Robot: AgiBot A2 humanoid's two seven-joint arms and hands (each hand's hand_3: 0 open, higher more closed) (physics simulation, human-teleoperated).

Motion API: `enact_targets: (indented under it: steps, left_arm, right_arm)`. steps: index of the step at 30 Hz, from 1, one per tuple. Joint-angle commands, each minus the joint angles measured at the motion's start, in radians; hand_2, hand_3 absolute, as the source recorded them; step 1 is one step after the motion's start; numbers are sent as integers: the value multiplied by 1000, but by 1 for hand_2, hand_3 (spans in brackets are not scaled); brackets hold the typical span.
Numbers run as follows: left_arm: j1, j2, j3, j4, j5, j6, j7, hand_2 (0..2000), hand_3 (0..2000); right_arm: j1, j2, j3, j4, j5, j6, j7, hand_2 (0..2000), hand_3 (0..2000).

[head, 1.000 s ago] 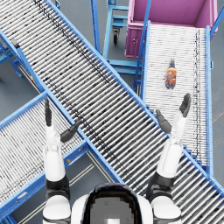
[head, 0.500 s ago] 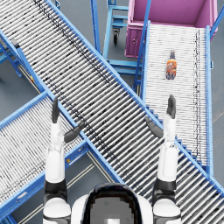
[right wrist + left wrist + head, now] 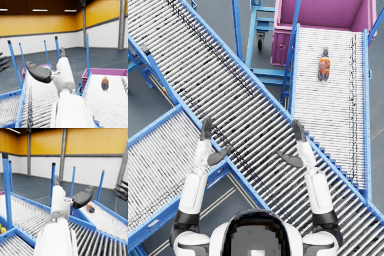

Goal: Pick up the oil and place it on the left assembly line, put the cola on the right, and keep Sprite still

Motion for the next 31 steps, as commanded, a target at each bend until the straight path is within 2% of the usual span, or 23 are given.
enact_targets:
  steps: [1,31]
  left_arm:
    - [-2,-2,3,1,-6,1,1,0,0]
    - [-8,-6,10,5,-20,4,4,0,0]
  right_arm:
    - [-2,3,4,1,-5,1,-1,0,0]
    - [-6,10,15,3,-18,4,-4,0,0]
